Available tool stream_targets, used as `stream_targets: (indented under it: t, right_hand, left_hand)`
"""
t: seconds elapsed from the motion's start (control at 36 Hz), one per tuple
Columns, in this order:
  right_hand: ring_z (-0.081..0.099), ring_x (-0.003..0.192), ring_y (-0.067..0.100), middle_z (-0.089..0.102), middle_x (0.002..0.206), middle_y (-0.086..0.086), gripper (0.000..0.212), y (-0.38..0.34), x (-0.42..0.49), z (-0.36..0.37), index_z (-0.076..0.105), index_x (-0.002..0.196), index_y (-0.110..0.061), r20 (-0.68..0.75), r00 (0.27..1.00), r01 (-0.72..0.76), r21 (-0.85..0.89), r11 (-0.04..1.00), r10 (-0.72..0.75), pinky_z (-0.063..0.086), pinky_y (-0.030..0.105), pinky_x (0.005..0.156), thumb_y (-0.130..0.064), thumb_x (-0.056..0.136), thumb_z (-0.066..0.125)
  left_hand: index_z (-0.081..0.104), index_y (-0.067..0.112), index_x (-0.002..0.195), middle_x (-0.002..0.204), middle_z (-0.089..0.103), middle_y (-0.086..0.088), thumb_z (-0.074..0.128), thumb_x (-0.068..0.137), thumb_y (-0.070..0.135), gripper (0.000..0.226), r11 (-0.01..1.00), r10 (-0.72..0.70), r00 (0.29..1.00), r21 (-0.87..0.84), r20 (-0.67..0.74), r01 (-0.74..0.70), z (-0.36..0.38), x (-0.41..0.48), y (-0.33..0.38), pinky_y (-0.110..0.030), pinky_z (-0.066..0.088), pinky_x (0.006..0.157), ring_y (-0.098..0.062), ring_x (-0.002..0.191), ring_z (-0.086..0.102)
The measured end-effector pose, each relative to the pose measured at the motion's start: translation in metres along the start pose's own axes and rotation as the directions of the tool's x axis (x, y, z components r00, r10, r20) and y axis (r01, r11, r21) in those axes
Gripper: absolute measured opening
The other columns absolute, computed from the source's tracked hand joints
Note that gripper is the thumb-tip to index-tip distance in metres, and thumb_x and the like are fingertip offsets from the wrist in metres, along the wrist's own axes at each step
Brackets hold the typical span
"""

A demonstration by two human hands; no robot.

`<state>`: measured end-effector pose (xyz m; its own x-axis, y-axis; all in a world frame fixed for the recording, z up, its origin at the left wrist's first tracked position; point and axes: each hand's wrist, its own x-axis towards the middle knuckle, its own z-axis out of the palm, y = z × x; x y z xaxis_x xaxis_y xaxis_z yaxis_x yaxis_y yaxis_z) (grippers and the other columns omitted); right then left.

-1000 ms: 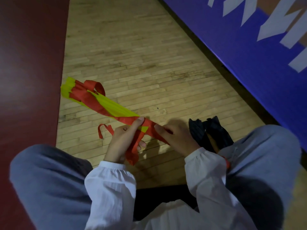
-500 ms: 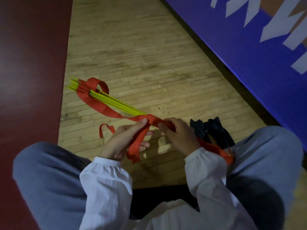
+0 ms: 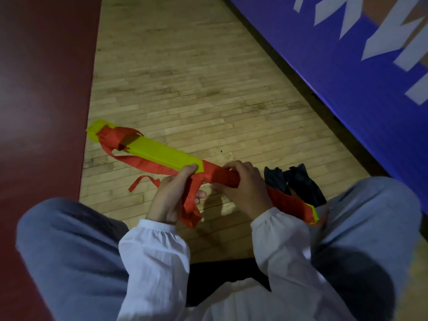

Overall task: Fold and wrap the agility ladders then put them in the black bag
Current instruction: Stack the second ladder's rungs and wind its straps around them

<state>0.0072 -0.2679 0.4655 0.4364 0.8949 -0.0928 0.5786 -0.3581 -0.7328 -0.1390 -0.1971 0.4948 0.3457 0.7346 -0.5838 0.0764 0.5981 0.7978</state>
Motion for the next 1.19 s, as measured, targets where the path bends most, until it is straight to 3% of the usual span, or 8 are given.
stream_targets:
  t: [0.08,0.28,0.53,0.69,0.83,0.94,1.06,1.19]
  right_hand:
    - [0.048,0.108,0.019,0.049,0.110,-0.003,0.057,0.001,0.001,-0.005,0.059,0.116,-0.024,0.057,0.998,0.021,0.019,1.000,-0.022,0.044,0.044,0.096,-0.051,0.070,0.077]
    - [0.056,0.106,0.015,0.058,0.111,-0.005,0.045,-0.004,0.001,-0.017,0.059,0.120,-0.023,0.157,0.988,-0.015,0.036,0.999,0.010,0.045,0.036,0.095,-0.055,0.088,0.056]
    - [0.061,0.100,0.012,0.066,0.104,-0.007,0.053,0.005,0.002,-0.014,0.064,0.109,-0.028,0.187,0.980,-0.089,0.138,0.986,0.063,0.051,0.040,0.091,-0.067,0.074,0.062]
    - [0.063,0.091,0.007,0.066,0.092,-0.013,0.031,0.003,0.000,-0.014,0.065,0.101,-0.028,0.131,0.989,-0.101,0.267,0.958,0.068,0.053,0.036,0.088,-0.046,0.078,0.074]
    - [0.064,0.091,0.010,0.068,0.091,-0.012,0.028,0.002,-0.001,-0.011,0.064,0.093,-0.033,0.038,0.997,-0.077,0.290,0.954,0.069,0.053,0.042,0.088,-0.045,0.073,0.079]
    - [0.062,0.090,0.006,0.066,0.089,-0.015,0.029,0.002,-0.001,-0.012,0.062,0.091,-0.033,-0.041,0.998,-0.041,0.244,0.969,0.053,0.051,0.041,0.089,-0.043,0.070,0.080]
    - [0.062,0.093,0.011,0.066,0.092,-0.014,0.033,0.001,-0.001,-0.008,0.061,0.088,-0.038,-0.128,0.991,-0.004,0.198,0.980,0.030,0.047,0.048,0.091,-0.051,0.064,0.079]
    - [0.061,0.090,0.016,0.063,0.087,-0.013,0.031,0.000,0.000,-0.003,0.061,0.081,-0.034,-0.197,0.980,0.044,0.120,0.992,-0.019,0.046,0.052,0.088,-0.042,0.063,0.085]
  left_hand:
    - [0.063,0.001,0.084,0.050,0.060,-0.012,0.056,0.092,0.034,0.035,1.000,0.004,1.000,0.016,0.018,-0.004,-0.002,-0.003,0.000,-0.018,0.040,0.037,-0.016,0.034,0.049]
    - [0.065,0.000,0.079,0.049,0.061,-0.012,0.054,0.094,0.033,0.037,0.998,0.005,0.999,0.063,0.037,-0.007,-0.002,-0.005,-0.002,-0.016,0.040,0.035,-0.015,0.034,0.051]
    - [0.062,0.002,0.078,0.051,0.063,-0.012,0.056,0.093,0.031,0.033,0.998,-0.024,0.996,0.053,0.088,0.019,0.000,-0.007,0.001,-0.016,0.040,0.032,-0.013,0.035,0.054]
    - [0.064,0.006,0.088,0.060,0.067,-0.013,0.061,0.085,0.037,0.031,0.988,-0.146,0.971,-0.028,0.191,0.154,-0.002,-0.005,0.006,-0.017,0.049,0.039,-0.013,0.040,0.060]
    - [0.059,-0.004,0.113,0.065,0.068,-0.013,0.061,0.074,0.045,0.063,0.976,-0.202,0.947,-0.031,0.249,0.216,-0.004,-0.003,0.007,-0.020,0.053,0.042,-0.015,0.043,0.063]
    - [0.061,-0.007,0.112,0.082,0.072,-0.011,0.058,0.071,0.049,0.070,0.977,-0.192,0.932,-0.029,0.308,0.211,-0.007,-0.001,0.005,-0.021,0.054,0.045,-0.016,0.051,0.066]
    - [0.063,-0.002,0.104,0.098,0.067,-0.015,0.056,0.076,0.050,0.059,0.988,-0.153,0.951,0.043,0.268,0.147,-0.003,-0.001,0.005,-0.021,0.052,0.043,-0.015,0.052,0.064]
    - [0.062,-0.003,0.112,0.091,0.069,-0.013,0.057,0.084,0.050,0.060,0.992,-0.091,0.984,0.099,0.152,0.077,0.002,-0.002,0.005,-0.020,0.049,0.042,-0.015,0.051,0.063]
